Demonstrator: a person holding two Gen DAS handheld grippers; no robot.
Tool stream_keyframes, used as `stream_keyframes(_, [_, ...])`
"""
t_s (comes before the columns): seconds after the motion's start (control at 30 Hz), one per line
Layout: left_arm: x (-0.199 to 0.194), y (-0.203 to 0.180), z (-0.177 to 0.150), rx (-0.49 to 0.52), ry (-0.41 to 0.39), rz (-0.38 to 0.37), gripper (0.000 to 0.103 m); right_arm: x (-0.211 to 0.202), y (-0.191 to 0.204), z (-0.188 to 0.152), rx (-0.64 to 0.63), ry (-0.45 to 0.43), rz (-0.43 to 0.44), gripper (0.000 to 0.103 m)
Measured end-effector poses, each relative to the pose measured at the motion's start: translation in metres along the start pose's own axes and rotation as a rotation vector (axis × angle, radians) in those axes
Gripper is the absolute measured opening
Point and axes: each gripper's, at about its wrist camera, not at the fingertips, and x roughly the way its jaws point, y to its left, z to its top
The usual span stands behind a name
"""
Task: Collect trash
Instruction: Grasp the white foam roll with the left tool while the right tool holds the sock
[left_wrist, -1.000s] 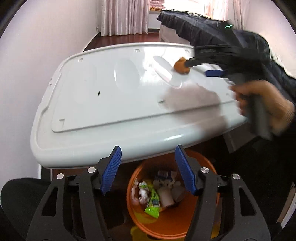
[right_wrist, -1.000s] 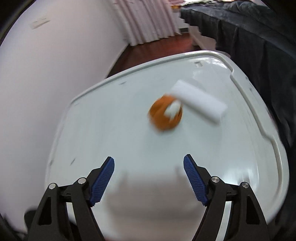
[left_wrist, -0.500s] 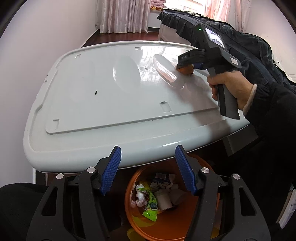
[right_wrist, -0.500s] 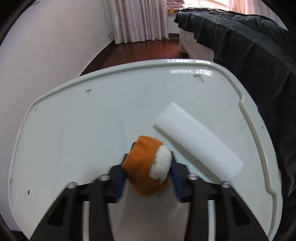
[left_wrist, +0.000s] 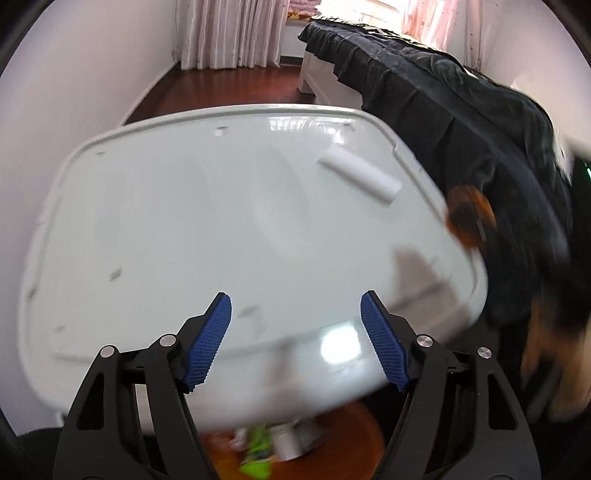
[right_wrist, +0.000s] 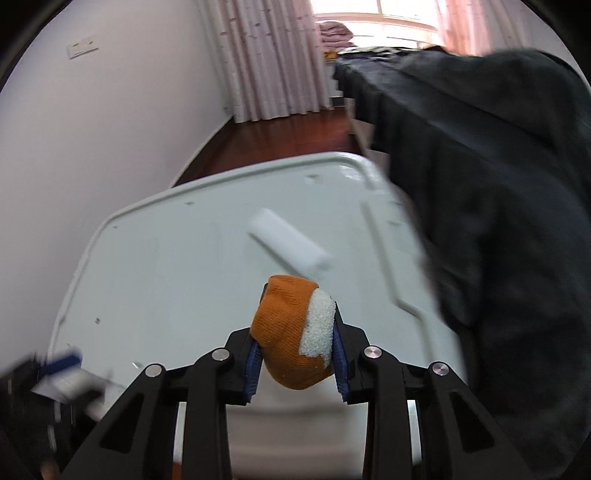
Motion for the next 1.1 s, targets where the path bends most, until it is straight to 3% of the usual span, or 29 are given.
stream_keyframes(0.13, [0.045, -0.028, 0.056, -0.113, 0.045, -0.023, 0.071, -0.01, -0.032, -0.016, 0.084, -0.013, 0.024, 0.032])
stream_keyframes(0.33, [0.108, -0.074, 0.113, -0.218, 0.076, 0.071, 0.071, -0.013, -0.059, -0.023, 0.168, -0.035, 0.071, 0.033])
stream_keyframes(0.63, [0.178, -0.082, 0.134, -0.36, 0.149, 0.206, 0.071, -0.017, -0.065, -0.018, 0.21, -0.067, 0.172, 0.034])
stream_keyframes(0.7, [0.184, -0.083, 0.135, -0.335, 0.127, 0.273, 0.07, -0.018, -0.069, -0.018, 0.233, -0.073, 0.191, 0.034])
stream_keyframes(0.73, [0.185, -0.085, 0.135, -0.315, 0.117, 0.297, 0.063, -0.019, -0.07, -0.018, 0.241, -0.077, 0.194, 0.034])
stream_keyframes(0.77, [0.184, -0.088, 0.134, -0.292, 0.099, 0.313, 0.048, -0.019, -0.071, -0.018, 0.246, -0.08, 0.195, 0.034])
stream_keyframes(0.8, [0.184, -0.089, 0.134, -0.265, 0.084, 0.335, 0.047, -0.02, -0.072, -0.018, 0.249, -0.083, 0.196, 0.034])
stream_keyframes(0.93, [0.181, -0.087, 0.13, -0.199, 0.055, 0.311, 0.036, -0.019, -0.07, -0.018, 0.245, -0.082, 0.197, 0.034])
stream_keyframes(1.1, [0.156, -0.068, 0.116, -0.135, 0.052, 0.209, 0.026, -0.016, -0.065, -0.016, 0.236, -0.072, 0.196, 0.034])
